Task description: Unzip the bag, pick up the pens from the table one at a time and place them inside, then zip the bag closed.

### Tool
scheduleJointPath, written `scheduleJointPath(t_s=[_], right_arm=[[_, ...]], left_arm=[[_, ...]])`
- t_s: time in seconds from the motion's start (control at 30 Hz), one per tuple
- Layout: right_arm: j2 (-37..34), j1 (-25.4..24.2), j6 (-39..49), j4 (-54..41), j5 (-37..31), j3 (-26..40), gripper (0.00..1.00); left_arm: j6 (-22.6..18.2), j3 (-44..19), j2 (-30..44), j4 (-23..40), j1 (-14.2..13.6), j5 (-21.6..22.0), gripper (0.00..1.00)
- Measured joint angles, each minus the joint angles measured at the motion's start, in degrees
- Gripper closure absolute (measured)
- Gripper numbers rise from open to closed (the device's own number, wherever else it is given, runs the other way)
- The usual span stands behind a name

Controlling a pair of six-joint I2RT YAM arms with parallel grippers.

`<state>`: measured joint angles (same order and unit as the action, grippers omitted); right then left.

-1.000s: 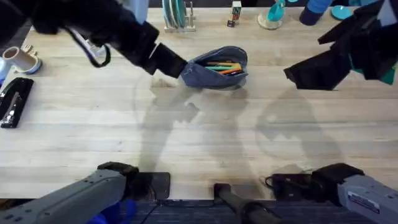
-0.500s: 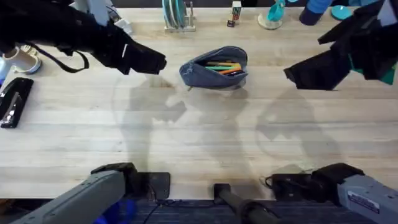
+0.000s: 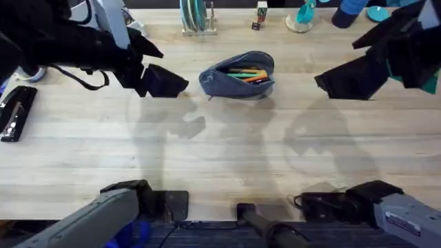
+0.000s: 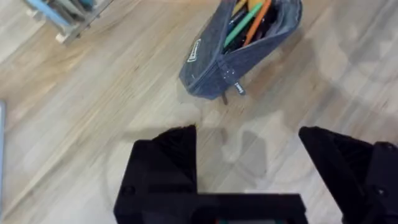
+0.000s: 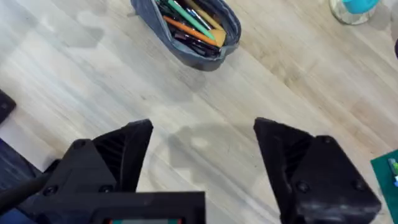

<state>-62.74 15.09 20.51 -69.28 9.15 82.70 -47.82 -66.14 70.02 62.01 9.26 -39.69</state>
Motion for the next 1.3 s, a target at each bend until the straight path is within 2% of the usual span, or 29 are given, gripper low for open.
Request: scheduleJointPath(t_s=[0.3, 0.57, 0.8, 0.97, 1.3], right_arm=[[0.0, 0.0, 0.0, 0.4, 0.0, 0.0, 0.004], [0.0, 0.0, -1.2, 1.8, 0.0, 0.0, 0.004], [0.0, 0.0, -9.8, 5.4, -0.1, 0.0, 0.003], [0.0, 0.0, -20.0, 6.2, -3.8, 0.0, 0.005], [0.0, 0.0, -32.1, 6.4, -6.4, 0.0, 0.004]], left_arm=[[-6.6, 0.1, 0.0, 1.9, 0.3, -1.2, 0.006], [-9.3, 0.2, 0.0, 1.9, 3.7, -2.8, 0.007], [-12.1, 0.2, 0.4, 3.4, 6.3, -5.7, 0.007], [-14.3, 0.2, 3.3, 3.7, 8.5, -8.3, 0.007], [-22.1, 0.2, 9.7, 4.2, 11.4, -14.3, 0.007]])
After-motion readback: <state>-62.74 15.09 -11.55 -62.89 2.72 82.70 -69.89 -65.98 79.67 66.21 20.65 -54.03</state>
